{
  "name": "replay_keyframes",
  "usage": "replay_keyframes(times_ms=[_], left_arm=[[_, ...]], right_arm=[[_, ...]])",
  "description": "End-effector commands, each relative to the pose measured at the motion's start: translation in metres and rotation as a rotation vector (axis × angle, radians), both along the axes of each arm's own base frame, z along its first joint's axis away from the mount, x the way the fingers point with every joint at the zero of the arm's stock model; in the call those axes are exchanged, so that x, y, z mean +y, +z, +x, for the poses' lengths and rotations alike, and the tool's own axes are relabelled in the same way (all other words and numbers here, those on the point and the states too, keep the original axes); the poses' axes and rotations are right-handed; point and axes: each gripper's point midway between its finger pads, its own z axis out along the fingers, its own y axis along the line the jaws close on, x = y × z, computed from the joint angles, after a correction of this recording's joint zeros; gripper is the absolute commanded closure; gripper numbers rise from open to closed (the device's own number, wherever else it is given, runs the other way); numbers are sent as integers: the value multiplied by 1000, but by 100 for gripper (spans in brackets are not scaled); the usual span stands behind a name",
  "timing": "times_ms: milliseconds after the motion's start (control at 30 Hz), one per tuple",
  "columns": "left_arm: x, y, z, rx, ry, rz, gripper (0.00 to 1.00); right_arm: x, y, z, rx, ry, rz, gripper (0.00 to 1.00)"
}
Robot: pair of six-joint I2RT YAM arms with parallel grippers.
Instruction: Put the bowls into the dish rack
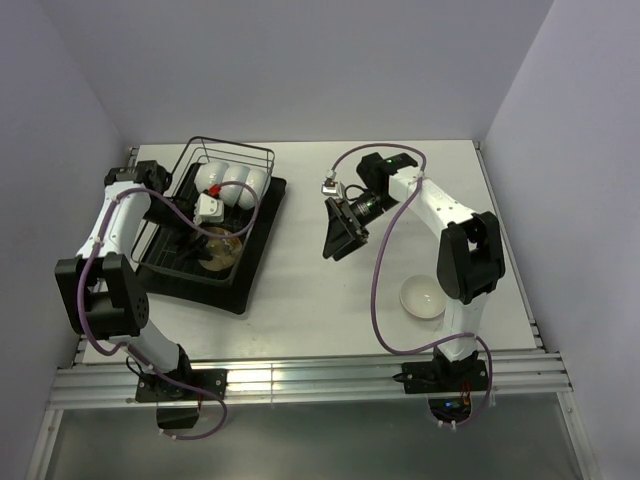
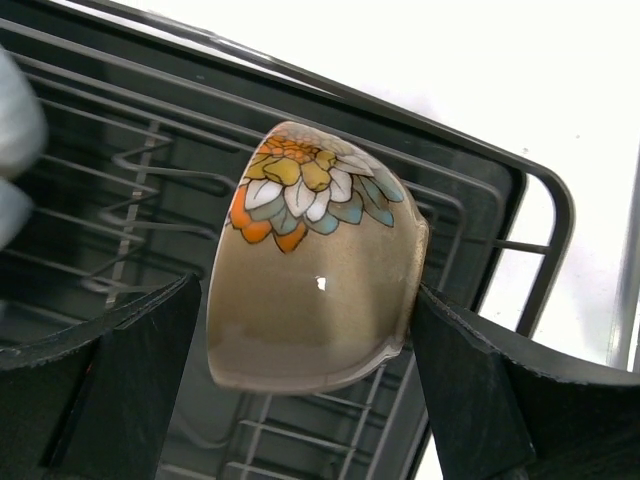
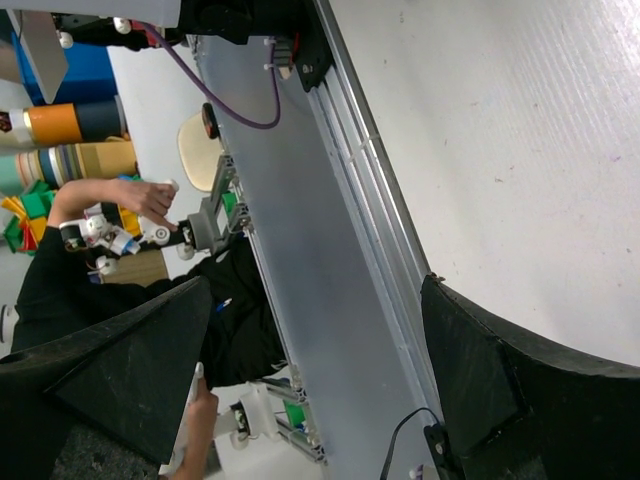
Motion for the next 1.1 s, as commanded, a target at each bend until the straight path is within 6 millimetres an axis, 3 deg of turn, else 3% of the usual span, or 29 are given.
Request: replay_keyframes(times_ms=[0,233,300,600,900,1067], left_arm=[[-6,20,7,-36,0,-33,10],[-8,23,20,-32,15,-52,9],[-9,22,22,-23,18,-57,0],[-14,14,42,0,99,-39,1],[-19,5,46,39,160,-12,0],[-20,12,53,35,190,-24,0]], right_arm=[[2,14,-11,-21,24,38,7],[3,13,-13,-18,31,35,7],[3,13,-13,-23,32,34,7],[2,12,-10,-39,22,15,7],[2,14,-10,-42,21,19,8],[1,14,-9,-56,20,11,7]])
